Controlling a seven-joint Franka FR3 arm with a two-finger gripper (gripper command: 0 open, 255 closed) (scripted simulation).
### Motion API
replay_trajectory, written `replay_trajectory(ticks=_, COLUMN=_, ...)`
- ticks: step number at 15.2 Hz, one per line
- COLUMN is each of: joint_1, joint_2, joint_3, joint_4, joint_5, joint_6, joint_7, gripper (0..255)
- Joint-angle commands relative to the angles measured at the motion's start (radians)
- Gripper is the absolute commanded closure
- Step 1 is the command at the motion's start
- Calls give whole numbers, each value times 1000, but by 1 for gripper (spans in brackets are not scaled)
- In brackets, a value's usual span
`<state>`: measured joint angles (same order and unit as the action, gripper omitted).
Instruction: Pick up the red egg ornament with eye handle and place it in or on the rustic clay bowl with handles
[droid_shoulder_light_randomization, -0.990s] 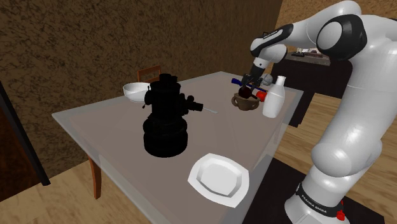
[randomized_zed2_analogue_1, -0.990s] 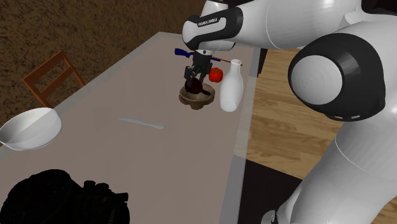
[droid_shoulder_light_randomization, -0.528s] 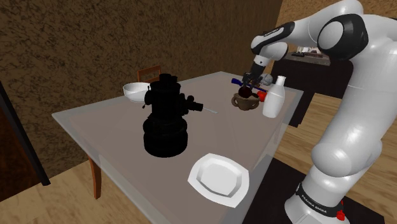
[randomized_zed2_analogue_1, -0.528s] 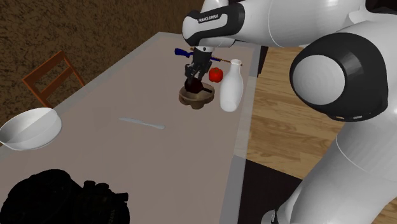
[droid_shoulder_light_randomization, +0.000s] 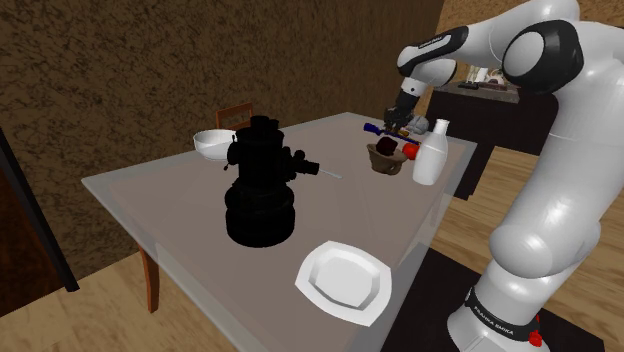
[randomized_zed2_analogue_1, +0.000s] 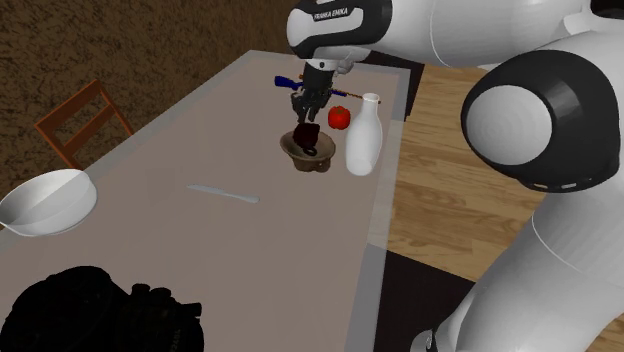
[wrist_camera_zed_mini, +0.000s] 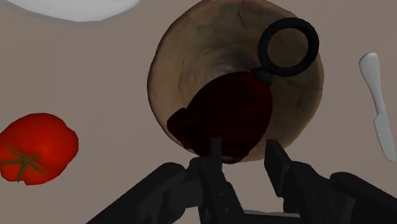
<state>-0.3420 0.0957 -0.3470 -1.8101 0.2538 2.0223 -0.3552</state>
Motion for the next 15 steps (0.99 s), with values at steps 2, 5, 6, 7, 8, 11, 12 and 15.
replay_trajectory(ticks=2, joint_1=53, joint_2=-74, joint_3=11, joint_4=-106, joint_5=-144, joint_6=53, joint_7=319, gripper=0)
replay_trajectory(ticks=5, joint_1=104, joint_2=-123, joint_3=60, joint_4=-181, joint_5=-331, joint_6=34, joint_7=807, gripper=0)
replay_trajectory(ticks=6, joint_1=104, joint_2=-123, joint_3=65, joint_4=-182, joint_5=-337, joint_6=31, joint_7=828, gripper=0)
replay_trajectory(ticks=7, joint_1=102, joint_2=-118, joint_3=65, joint_4=-191, joint_5=-336, joint_6=44, joint_7=827, gripper=0)
replay_trajectory(ticks=8, joint_1=102, joint_2=-113, joint_3=64, joint_4=-199, joint_5=-335, joint_6=57, joint_7=827, gripper=0)
replay_trajectory(ticks=11, joint_1=100, joint_2=-98, joint_3=62, joint_4=-222, joint_5=-332, joint_6=95, joint_7=824, gripper=0)
replay_trajectory(ticks=12, joint_1=99, joint_2=-92, joint_3=61, joint_4=-229, joint_5=-330, joint_6=108, joint_7=823, gripper=0)
replay_trajectory(ticks=15, joint_1=98, joint_2=-83, joint_3=60, joint_4=-240, joint_5=-328, joint_6=128, joint_7=821, gripper=0)
